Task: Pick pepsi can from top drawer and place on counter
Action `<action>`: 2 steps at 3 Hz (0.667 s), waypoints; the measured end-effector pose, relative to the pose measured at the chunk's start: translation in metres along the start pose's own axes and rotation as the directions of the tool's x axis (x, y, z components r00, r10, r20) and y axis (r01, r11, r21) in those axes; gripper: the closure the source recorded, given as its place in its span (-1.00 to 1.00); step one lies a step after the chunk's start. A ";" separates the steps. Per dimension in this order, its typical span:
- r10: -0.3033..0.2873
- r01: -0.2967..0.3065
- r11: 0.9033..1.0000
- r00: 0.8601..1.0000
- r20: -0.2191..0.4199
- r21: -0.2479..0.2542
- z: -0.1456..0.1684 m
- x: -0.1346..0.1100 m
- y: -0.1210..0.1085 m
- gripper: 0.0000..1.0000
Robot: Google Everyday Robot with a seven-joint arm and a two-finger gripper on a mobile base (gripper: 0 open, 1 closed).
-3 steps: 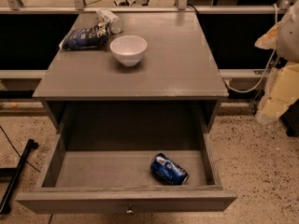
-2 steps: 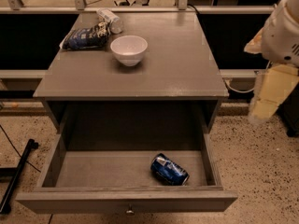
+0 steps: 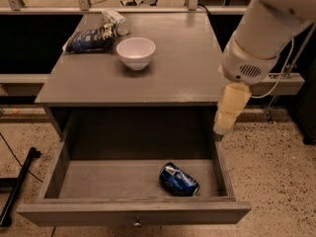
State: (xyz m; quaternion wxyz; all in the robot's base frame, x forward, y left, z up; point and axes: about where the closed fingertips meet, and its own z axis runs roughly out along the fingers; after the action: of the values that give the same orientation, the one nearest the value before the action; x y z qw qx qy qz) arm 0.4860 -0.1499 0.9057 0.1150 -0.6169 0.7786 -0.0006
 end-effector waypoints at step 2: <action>0.123 -0.120 0.992 0.989 0.084 -0.039 0.073 -0.005 0.018 -0.40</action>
Offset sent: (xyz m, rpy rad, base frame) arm -0.0118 0.0266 -0.1211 0.1475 0.0612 -0.1424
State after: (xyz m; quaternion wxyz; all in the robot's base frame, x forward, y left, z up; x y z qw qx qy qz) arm 0.4834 -0.1302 0.8328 0.1381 -0.5697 0.8089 0.0462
